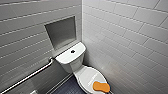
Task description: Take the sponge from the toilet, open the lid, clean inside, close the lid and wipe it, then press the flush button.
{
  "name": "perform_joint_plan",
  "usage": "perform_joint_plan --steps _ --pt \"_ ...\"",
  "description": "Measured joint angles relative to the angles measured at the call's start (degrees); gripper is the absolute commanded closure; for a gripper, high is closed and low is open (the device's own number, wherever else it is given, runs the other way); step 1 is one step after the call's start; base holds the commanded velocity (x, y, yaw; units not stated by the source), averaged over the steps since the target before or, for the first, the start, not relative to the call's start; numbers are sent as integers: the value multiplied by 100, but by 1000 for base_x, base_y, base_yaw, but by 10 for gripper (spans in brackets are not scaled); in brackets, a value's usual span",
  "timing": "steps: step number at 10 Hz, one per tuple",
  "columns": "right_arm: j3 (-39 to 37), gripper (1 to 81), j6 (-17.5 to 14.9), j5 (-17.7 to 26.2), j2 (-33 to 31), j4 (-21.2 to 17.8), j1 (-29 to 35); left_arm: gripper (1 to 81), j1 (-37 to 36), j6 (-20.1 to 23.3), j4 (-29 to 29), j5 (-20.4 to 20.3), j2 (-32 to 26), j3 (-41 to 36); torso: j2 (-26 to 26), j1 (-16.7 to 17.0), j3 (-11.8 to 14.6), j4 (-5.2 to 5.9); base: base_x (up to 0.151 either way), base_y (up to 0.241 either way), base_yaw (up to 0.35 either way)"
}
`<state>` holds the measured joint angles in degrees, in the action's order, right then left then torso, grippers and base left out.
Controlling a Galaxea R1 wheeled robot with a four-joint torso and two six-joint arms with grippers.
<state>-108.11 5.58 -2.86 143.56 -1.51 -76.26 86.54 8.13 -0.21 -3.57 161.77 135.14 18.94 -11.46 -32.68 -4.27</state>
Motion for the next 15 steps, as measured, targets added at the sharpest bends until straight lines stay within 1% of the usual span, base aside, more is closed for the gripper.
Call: perform_joint_plan --steps 1,2,3,4,5,6,7,9,10,13,14,15 --pt "80 10 0 -7 -113 -11 135 10 4 11 80 93 50 0 214 -138 0 0 0 0 0" --pt "199 10 52 -18 -323 -41 411 10 9 16 89 107 63 0 429 -269 -2 0 0 0 0" --pt "262 10 216 -18 -384 -61 518 10 22 13 87 110 63 5 645 -407 -2 0 0 0 0" --pt "319 10 445 -11 -386 -80 603 10 33 10 84 105 83 6 861 -540 -22 0 0 0 0" --pt "343 10 574 -2 -391 -88 697 10 54 -6 84 121 124 6 1075 -676 -53 0 0 0 0" --pt "350 10 638 37 -408 -96 813 10 100 -6 87 118 185 11 1294 -813 -88 0 0 0 0" --pt "356 10 762 33 -436 -102 957 10 161 -1 89 116 251 39 1484 -929 -164 0 0 0 0" --pt "375 10 1184 -18 -463 -105 1221 10 290 -1 87 116 364 199 1851 -1159 -485 0 0 0 0" --pt "383 10 1257 -52 -450 -102 1276 10 299 0 87 101 427 319 2059 -1292 -682 0 0 0 0" --pt "466 10 1296 -118 -430 -105 1543 10 223 16 87 51 618 667 2697 -1697 -1279 0 0 0 0" --pt "485 10 1320 -121 -406 -105 1631 10 224 16 87 46 627 672 2835 -1792 -1399 0 0 0 0" --pt "533 10 1442 -127 -369 -105 1770 10 233 13 87 52 631 669 2988 -1893 -1436 0 0 0 0"
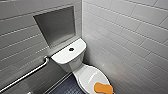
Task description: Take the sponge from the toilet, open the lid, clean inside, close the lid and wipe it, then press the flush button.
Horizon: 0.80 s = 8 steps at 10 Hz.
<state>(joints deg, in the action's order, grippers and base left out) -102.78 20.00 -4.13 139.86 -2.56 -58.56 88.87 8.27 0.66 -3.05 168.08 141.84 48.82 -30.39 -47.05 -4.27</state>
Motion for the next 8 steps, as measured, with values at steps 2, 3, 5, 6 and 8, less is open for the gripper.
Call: perform_joint_plan --steps 2,3,5,6,8 --pt "-28 10 267 -33 132 -2 217 10 5 2 0 -6 2 2 419 -258 -61 0 0 0 0" --pt "-52 10 328 -18 219 -2 289 10 -1 -2 -2 -12 2 2 631 -391 -63 0 0 0 0" --pt "-193 10 374 -24 377 -16 495 10 -9 0 0 -22 2 13 1007 -625 -135 0 0 0 0" --pt "-276 10 450 -33 438 -16 538 10 -6 0 -2 -17 20 34 1171 -728 -271 0 0 0 0" --pt "-340 10 717 -20 523 -13 578 10 0 0 0 -11 33 39 1475 -912 -533 0 0 0 0"
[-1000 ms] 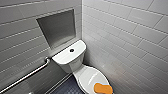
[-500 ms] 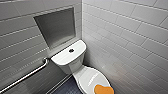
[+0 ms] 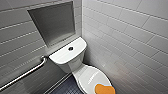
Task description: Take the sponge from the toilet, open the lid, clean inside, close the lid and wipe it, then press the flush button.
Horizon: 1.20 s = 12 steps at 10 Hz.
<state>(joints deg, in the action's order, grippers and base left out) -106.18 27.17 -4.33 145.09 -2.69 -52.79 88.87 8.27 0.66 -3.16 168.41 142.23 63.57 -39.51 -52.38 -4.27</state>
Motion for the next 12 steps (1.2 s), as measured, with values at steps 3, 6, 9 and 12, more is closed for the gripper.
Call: perform_joint_plan --steps 3,6,9,12 --pt "-13 10 416 -193 -22 -2 221 10 -6 0 0 -4 0 9 566 -352 -83 0 0 0 0" --pt "-29 10 829 -276 -22 0 262 10 10 -2 -2 -1 17 27 1213 -756 -85 0 0 0 0" --pt "-84 10 1003 -361 -24 0 257 10 10 -2 -2 -6 30 30 1790 -1097 -157 0 0 0 0" --pt "-71 10 1092 -586 -72 -5 315 10 18 -2 0 -1 30 33 2002 -1235 -387 0 0 0 0"
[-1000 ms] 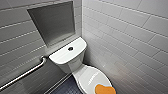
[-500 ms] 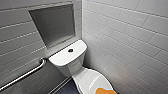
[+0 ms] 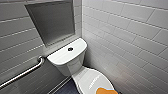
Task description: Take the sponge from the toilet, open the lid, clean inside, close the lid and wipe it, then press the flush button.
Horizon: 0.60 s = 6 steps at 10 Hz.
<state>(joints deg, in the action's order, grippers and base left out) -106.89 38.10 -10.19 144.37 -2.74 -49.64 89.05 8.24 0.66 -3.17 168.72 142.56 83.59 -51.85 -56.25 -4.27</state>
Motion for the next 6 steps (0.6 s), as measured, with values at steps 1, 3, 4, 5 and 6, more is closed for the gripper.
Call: perform_joint_plan --steps 1,3,4,5,6 --pt "5 10 140 -37 -11 0 74 10 6 -1 0 4 0 0 5 -2 -2 0 0 0 0" --pt "9 10 204 -116 -18 0 94 10 4 -1 0 0 2 -2 9 -5 0 0 0 0 0" --pt "7 10 233 -116 -18 0 102 10 6 -1 -2 4 2 0 9 -5 0 0 0 0 0" --pt "-9 10 258 -118 -16 -1 108 10 6 -1 -2 1 2 0 9 -5 0 0 0 0 0" --pt "-108 10 346 -116 -2 0 107 10 6 -1 -2 4 2 -2 9 -5 0 0 0 0 0"
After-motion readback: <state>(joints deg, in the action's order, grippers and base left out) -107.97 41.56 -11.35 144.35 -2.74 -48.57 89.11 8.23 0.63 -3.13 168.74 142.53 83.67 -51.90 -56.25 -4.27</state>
